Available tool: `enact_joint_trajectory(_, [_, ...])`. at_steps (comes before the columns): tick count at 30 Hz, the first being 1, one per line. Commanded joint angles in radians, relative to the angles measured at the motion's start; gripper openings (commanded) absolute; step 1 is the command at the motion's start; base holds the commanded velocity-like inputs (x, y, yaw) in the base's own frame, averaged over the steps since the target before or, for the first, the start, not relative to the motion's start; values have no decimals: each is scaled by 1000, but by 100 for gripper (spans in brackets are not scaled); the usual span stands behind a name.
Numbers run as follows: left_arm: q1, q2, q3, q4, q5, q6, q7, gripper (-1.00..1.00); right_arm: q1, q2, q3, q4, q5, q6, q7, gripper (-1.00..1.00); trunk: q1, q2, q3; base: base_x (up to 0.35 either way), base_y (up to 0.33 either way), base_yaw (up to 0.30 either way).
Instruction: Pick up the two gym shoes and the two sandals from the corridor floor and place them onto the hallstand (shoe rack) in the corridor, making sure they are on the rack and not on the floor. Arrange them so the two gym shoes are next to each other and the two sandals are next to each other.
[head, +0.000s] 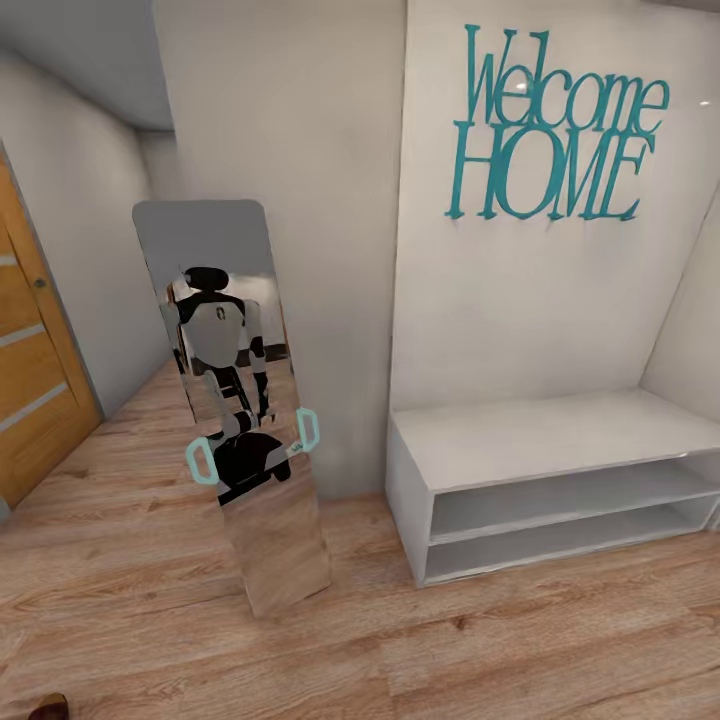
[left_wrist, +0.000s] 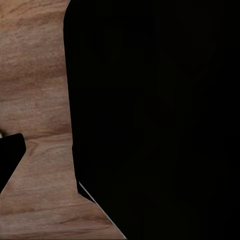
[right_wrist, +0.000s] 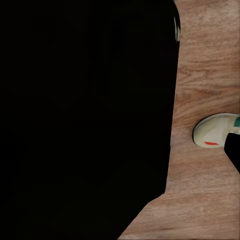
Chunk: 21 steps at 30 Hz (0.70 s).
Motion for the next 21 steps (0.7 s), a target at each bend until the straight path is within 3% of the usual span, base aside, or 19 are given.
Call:
enact_joint_trajectory(1, [-2, -2, -2, -2, -2, -2, -2, 100, -2, 0, -2, -2, 0, 0, -2, 100, 0, 0, 0, 0, 0, 0])
enact_joint_trajectory(9, [-2, -3, -2, -13, 0, -6, -2, 100, -2, 0, -2, -2, 1, 0, -2, 100, 0, 0, 0, 0, 0, 0])
enact_joint_trajectory(21, [-2, -3, -2, -81, 0, -73, -2, 100, -2, 0, -4, -2, -2, 0, -2, 100, 0, 0, 0, 0, 0, 0])
